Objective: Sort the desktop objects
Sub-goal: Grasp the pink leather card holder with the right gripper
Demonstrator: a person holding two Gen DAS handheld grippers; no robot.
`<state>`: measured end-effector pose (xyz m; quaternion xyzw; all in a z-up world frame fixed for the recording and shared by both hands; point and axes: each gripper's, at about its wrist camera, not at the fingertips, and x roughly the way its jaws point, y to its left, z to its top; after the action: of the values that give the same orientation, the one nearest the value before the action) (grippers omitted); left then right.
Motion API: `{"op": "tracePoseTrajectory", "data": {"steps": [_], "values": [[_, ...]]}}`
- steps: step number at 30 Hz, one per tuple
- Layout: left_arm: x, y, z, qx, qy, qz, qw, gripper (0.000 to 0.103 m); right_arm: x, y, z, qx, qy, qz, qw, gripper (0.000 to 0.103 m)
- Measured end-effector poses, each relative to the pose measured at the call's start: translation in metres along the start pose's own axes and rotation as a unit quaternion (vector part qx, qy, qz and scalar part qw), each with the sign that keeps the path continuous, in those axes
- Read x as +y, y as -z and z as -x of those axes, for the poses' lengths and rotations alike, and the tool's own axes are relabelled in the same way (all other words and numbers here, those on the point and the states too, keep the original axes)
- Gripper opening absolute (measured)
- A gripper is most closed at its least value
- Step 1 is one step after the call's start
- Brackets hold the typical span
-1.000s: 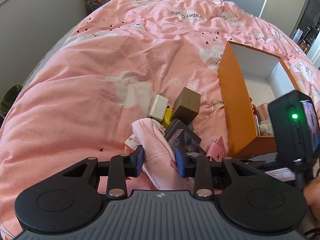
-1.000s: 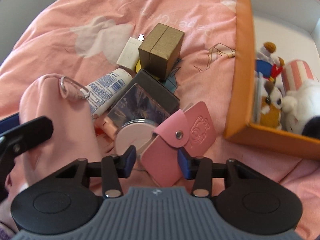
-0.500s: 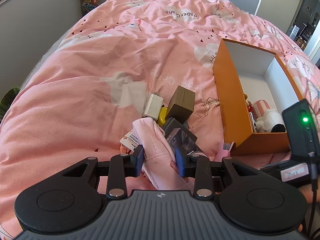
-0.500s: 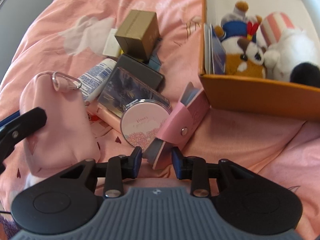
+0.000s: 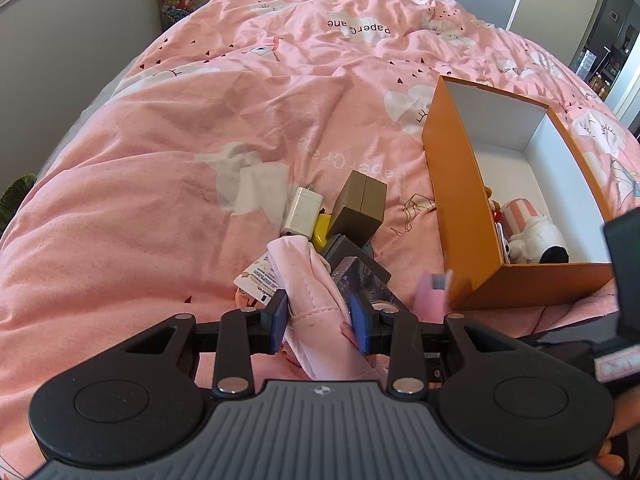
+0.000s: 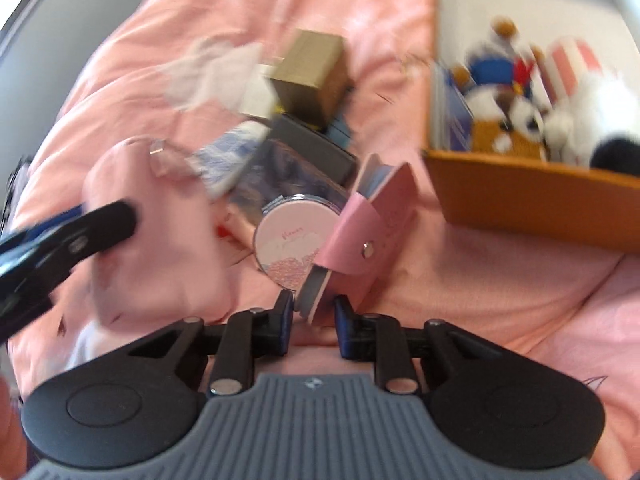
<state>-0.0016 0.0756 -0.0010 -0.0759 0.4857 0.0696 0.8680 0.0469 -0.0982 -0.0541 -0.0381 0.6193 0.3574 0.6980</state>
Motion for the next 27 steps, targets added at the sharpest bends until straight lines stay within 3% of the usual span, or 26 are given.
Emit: {"op": "tracePoseTrajectory", "data": {"steps": [3, 8, 11, 14, 27], "values": [[0.0, 0.0, 0.0, -0.004, 0.015, 0.001, 0.9999, 0.037, -0.008, -0.004, 0.006, 0.007, -0.005, 0.026, 1.0, 0.021], [-0.005, -0.001, -0.012, 0.004, 0.057, 0.008, 0.9983, 0.033, -0.025, -0.011, 0.001, 0.017, 0.036, 0.019, 0.999, 0.02], [-0.012, 0.0, -0.019, 0.007, 0.048, 0.0, 0.9988, 0.033, -0.031, -0.011, 0.001, 0.016, 0.023, 0.005, 1.0, 0.026], [-0.015, 0.0, -0.022, 0.01, 0.042, -0.005, 0.999, 0.033, -0.032, -0.015, 0.003, 0.007, 0.023, 0.006, 1.0, 0.041], [-0.008, -0.004, -0.023, 0.035, 0.035, -0.005, 0.9988, 0.034, -0.051, -0.034, -0.023, 0.008, 0.041, -0.026, 0.999, 0.042]]}}
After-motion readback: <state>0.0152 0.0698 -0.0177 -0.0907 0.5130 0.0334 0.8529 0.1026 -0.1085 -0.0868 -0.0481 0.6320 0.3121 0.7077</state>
